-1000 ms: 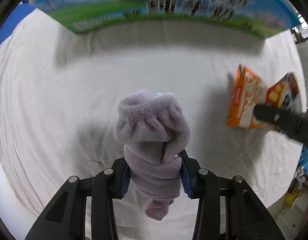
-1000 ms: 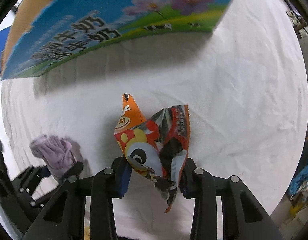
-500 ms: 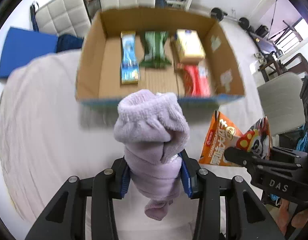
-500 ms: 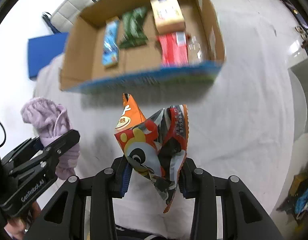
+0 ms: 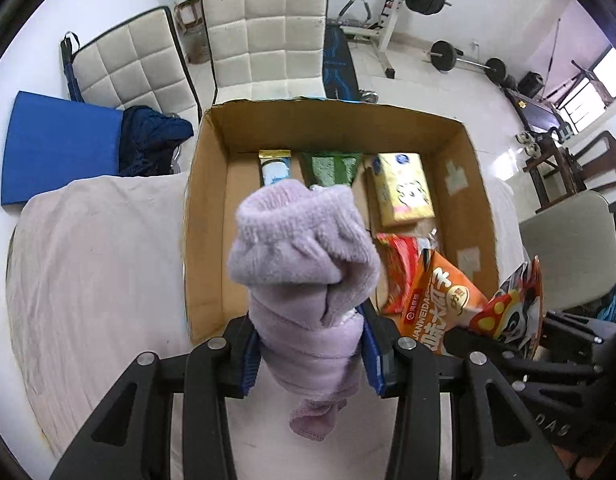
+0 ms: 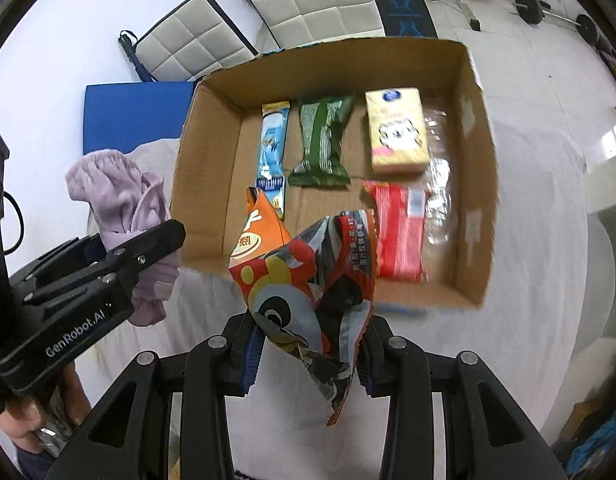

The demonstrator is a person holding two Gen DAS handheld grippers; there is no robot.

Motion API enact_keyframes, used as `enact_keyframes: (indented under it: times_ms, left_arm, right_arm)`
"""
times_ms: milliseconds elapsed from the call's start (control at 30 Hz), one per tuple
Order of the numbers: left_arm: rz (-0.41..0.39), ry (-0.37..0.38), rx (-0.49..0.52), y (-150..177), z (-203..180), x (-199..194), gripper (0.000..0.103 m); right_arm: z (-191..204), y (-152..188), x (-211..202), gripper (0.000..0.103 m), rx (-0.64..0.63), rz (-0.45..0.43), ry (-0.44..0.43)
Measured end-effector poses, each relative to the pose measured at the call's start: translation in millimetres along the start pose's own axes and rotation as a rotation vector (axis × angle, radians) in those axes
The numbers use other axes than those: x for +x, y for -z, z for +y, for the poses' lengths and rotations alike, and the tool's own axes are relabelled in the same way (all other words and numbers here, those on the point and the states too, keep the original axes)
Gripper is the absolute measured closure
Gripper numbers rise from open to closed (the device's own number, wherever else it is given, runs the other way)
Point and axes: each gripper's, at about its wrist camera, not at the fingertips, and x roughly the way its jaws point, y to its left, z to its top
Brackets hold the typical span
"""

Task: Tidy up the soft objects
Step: 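Carry the sock and panda bag into the box and release both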

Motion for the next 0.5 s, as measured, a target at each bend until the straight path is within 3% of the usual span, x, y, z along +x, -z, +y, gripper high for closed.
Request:
enact_keyframes:
  times_ms: [233, 500]
  left_arm:
    - [0.101, 0.031, -0.055, -33, 26, 43, 0.064]
    - [0.215, 0.05, -0.086, -39, 40, 96, 0.064]
  right_arm:
    - [0, -38, 39, 0.062, -0.019, 0.074, 0.012]
    - [-3, -50, 88, 0.062, -0.022, 0.16, 0.008]
